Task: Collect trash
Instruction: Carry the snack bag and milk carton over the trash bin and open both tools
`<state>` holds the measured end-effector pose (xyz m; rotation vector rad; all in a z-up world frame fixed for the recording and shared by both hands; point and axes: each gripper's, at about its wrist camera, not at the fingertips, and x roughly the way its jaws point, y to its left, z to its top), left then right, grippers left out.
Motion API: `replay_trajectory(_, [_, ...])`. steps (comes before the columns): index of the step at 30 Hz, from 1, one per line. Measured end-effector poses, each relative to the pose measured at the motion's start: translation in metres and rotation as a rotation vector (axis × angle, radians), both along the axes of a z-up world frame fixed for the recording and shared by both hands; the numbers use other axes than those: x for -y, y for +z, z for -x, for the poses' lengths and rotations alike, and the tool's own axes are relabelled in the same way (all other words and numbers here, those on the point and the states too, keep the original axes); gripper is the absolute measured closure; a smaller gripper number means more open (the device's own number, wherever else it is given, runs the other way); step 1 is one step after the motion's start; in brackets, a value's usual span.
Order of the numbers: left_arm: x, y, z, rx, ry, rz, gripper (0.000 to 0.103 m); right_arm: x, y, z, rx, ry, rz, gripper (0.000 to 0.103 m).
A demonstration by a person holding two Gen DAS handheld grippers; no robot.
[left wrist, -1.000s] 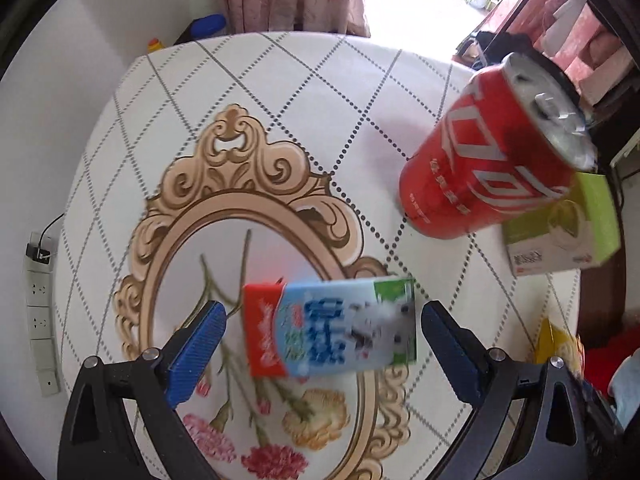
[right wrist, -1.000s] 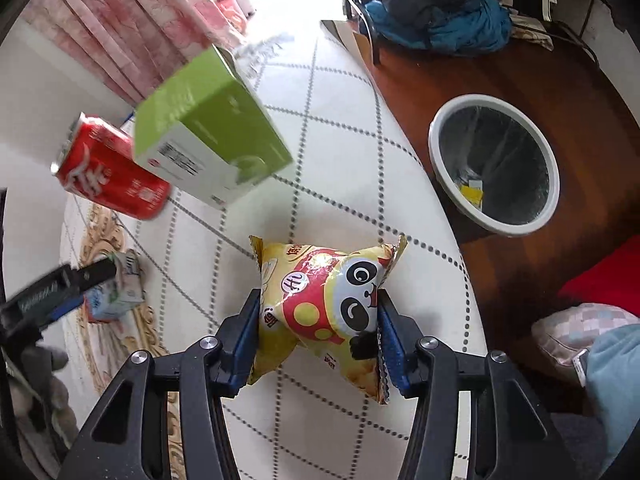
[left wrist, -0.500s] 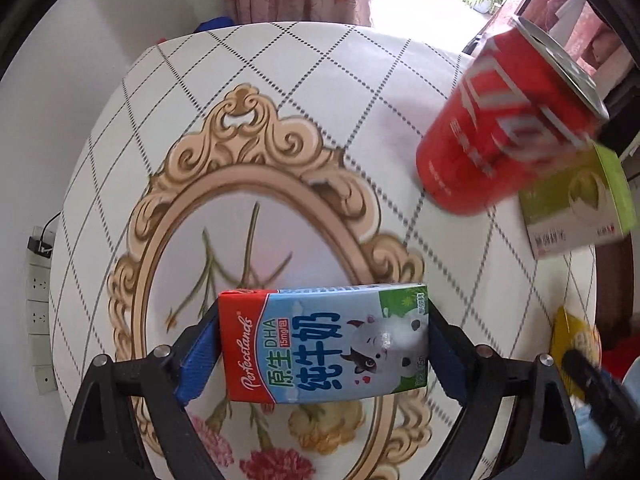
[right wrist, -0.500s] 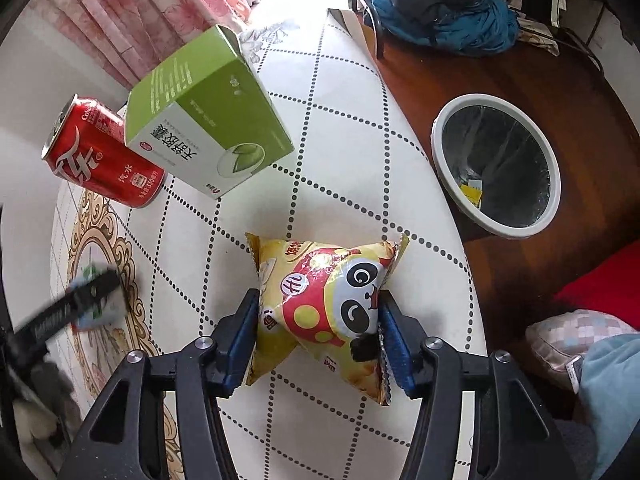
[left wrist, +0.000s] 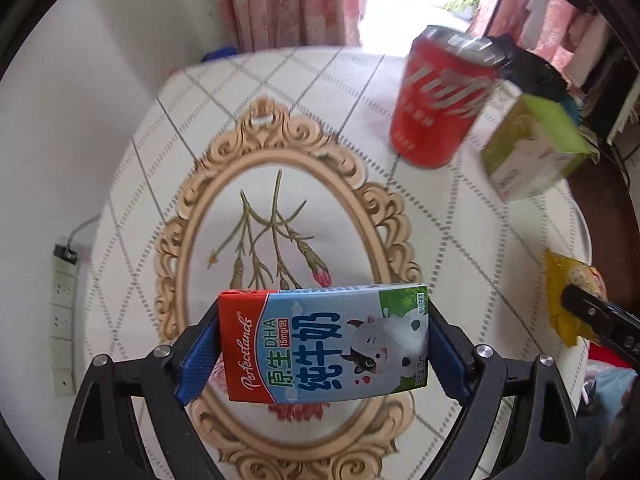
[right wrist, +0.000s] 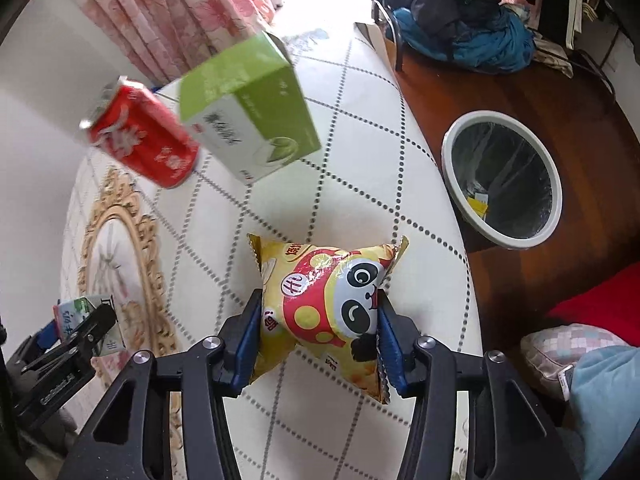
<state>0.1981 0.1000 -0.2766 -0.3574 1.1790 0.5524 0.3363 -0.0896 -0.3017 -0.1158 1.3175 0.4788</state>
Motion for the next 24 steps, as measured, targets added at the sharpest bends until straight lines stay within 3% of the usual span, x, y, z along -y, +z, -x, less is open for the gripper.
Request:
replay_trajectory(5, [0.012,0.048,0.006,0.078,-0.026,-0.028,0.013,0.013,0.035,0.014,0.054,0.002,-0.075,0.050])
replay_trajectory(16, [0.064,0.132,-0.059,0.247,-0.160,-0.063,0.013,0.090,0.120,-0.015,0.178,-0.082,-0.216,0.049])
replay_trajectory(24, [0.142,0.132,-0.146,0.274,-0.320,0.011,0.013,0.182,0.140,-0.083,0.238,-0.190,-0.170,0.049])
